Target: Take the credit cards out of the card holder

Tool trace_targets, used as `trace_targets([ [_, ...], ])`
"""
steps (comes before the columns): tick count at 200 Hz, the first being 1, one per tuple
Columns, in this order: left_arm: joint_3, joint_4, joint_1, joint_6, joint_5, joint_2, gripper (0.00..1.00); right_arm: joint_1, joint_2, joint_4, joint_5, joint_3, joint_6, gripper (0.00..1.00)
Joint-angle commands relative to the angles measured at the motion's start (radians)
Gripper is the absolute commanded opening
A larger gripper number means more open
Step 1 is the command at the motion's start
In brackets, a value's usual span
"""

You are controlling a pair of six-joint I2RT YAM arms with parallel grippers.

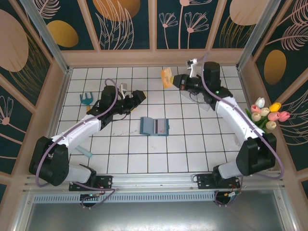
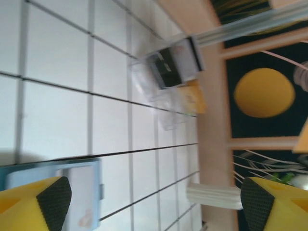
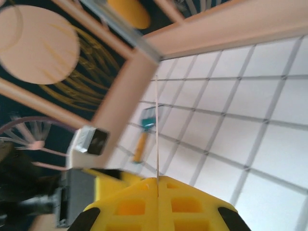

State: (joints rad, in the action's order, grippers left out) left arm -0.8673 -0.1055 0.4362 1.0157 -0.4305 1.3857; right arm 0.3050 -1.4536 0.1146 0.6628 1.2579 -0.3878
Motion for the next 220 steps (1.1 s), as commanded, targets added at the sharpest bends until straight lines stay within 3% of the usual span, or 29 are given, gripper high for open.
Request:
trace_targets([
  [1, 0.019, 0.118, -0.022, -0.094, 0.059, -0.016, 0.98, -0.053, -0.085, 0.374, -0.138, 0.123, 0.385, 0.00],
  [63, 0.084, 0.118, -0.106, -0.153, 0.021, -0.032, 0.99, -0.157, -0.147, 0.559, -0.445, 0.269, 0.892, 0.00],
  [92, 0.100, 0.098, -0.123, -0.152, -0.004, -0.018, 0.98, -0.204, -0.174, 0.614, -0.409, 0.224, 1.074, 0.00],
  [136, 0.097, 0.096, -0.131, -0.152, -0.015, -0.005, 0.98, -0.280, -0.219, 0.572, -0.437, 0.214, 1.124, 0.00],
  [220, 0.096, 0.090, -0.131, -0.146, -0.026, 0.009, 0.98, -0.281, -0.317, 0.527, -0.573, 0.190, 1.210, 0.00],
])
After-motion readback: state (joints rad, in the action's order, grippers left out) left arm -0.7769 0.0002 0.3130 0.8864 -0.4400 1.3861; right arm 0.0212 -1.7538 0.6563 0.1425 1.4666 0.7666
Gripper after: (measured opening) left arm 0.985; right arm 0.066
